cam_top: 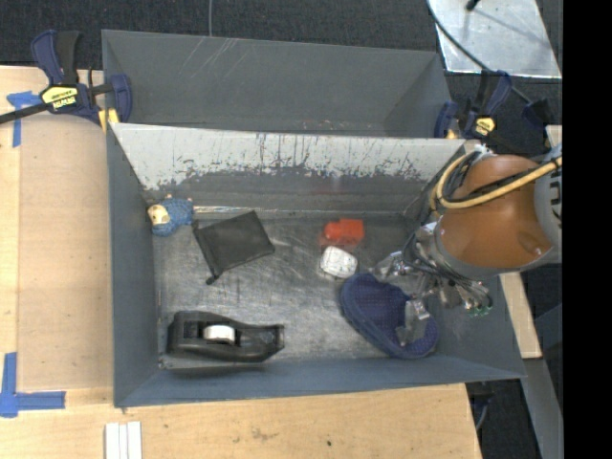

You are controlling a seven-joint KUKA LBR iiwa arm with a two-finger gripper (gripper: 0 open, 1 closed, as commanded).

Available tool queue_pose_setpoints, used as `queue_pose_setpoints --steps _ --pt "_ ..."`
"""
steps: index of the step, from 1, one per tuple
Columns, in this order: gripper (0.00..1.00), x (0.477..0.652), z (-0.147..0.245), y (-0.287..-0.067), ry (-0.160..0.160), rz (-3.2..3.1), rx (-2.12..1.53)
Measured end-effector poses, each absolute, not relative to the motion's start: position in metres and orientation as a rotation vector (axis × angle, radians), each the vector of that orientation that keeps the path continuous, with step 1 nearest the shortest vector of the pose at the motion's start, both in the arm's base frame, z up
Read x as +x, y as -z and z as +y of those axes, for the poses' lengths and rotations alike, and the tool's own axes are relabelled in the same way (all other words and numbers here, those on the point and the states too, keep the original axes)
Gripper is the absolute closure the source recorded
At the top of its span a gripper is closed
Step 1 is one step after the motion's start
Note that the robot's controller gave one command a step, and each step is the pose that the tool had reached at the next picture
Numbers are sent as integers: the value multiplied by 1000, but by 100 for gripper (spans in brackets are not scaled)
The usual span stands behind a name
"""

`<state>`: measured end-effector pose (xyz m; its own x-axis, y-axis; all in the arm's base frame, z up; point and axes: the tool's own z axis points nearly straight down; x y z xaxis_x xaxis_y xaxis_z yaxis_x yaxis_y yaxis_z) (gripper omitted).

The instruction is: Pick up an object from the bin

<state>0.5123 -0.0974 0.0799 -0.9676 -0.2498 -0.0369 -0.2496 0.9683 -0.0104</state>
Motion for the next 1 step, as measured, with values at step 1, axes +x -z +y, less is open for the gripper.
queue_pose_setpoints --steps 1 --pt "100 515 -98 -205 6 3105 -391"
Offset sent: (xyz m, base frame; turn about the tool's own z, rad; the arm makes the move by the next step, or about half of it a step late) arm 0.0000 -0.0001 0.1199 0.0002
